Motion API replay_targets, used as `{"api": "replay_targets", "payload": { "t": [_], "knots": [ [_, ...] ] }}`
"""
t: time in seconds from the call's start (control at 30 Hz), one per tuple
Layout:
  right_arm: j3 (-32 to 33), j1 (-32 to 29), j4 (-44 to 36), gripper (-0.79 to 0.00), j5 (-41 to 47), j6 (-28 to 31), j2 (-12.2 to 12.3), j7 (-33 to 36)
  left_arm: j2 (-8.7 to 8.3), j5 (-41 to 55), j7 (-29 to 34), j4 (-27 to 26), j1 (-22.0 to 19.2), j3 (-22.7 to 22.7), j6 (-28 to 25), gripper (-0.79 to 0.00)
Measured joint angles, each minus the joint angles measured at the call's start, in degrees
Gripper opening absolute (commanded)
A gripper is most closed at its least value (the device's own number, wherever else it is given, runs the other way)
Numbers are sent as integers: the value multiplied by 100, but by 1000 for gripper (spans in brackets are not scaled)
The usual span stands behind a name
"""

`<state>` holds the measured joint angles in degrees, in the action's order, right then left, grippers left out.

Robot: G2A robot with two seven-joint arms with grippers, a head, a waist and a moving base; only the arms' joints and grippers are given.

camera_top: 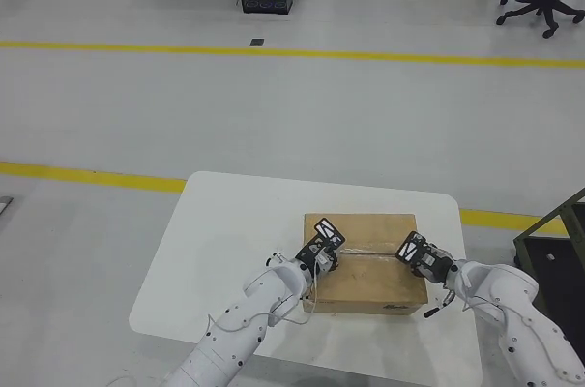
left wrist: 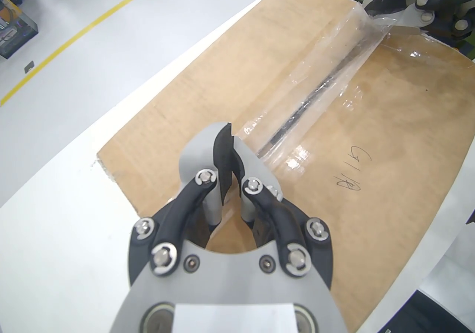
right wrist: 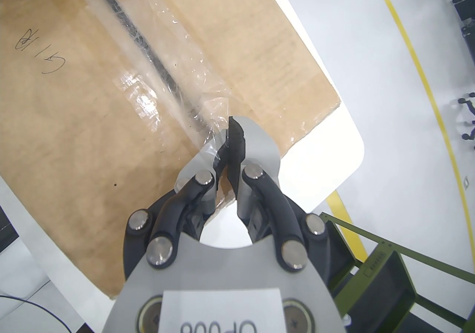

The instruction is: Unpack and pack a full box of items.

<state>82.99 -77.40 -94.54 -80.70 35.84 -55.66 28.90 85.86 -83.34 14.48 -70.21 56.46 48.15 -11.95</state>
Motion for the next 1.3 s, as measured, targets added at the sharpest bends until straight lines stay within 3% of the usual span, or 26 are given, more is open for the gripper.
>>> {"api": "replay_targets", "payload": {
  "t": [0.37, 0.9, 1.07, 1.2, 1.3],
  "knots": [
    [230, -127, -92, -406, 204, -5, 31, 7, -3, -75, 22, -57, 57, 48, -49, -699],
    [1070, -272, 281, -416, 832, -168, 117, 183, 16, -104, 5, -74, 108, 72, -81, -668],
    [1249, -309, 364, -563, 1637, -430, 86, 13, 23, -113, -18, -65, 108, 78, -98, -677],
    [1107, -296, 370, -782, 2528, -224, 45, -94, 29, -117, -23, -58, 106, 90, -84, -680],
    [889, -185, 485, -785, 3172, 7, 11, -120, 32, -121, -32, -47, 105, 101, -78, -683]
  ]
}}
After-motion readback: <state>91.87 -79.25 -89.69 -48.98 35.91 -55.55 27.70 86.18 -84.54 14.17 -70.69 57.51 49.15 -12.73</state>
